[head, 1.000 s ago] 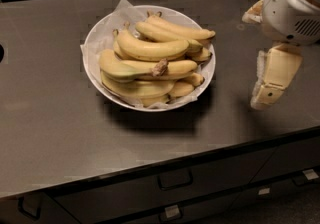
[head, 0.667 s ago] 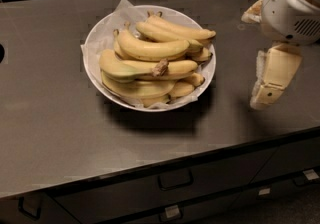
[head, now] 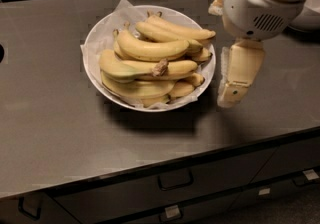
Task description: Pick banana from white bowl
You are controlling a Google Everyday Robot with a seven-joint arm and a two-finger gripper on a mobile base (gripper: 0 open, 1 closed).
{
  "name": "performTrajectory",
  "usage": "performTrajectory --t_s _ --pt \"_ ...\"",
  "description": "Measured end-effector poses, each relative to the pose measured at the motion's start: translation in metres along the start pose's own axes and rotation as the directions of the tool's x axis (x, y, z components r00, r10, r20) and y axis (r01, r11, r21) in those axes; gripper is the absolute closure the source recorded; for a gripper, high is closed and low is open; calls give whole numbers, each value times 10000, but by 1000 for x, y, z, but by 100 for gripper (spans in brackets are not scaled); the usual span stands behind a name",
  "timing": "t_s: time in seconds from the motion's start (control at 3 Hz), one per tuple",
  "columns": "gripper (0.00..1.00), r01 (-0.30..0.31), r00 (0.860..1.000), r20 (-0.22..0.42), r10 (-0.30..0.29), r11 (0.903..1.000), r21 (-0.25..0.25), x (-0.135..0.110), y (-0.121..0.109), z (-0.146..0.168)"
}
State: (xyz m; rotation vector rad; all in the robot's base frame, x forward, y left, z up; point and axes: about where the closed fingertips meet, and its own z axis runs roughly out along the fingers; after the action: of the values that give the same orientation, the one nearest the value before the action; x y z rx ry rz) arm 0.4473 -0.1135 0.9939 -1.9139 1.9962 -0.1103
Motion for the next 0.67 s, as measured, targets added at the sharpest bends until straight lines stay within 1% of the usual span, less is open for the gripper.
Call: performTrajectory --t_s 0.33,0.67 --pt "0 176 9996 233 -184 9993 320 -29 -3 6" --pt "0 643 9963 536 -665 9970 431 -59 -7 13"
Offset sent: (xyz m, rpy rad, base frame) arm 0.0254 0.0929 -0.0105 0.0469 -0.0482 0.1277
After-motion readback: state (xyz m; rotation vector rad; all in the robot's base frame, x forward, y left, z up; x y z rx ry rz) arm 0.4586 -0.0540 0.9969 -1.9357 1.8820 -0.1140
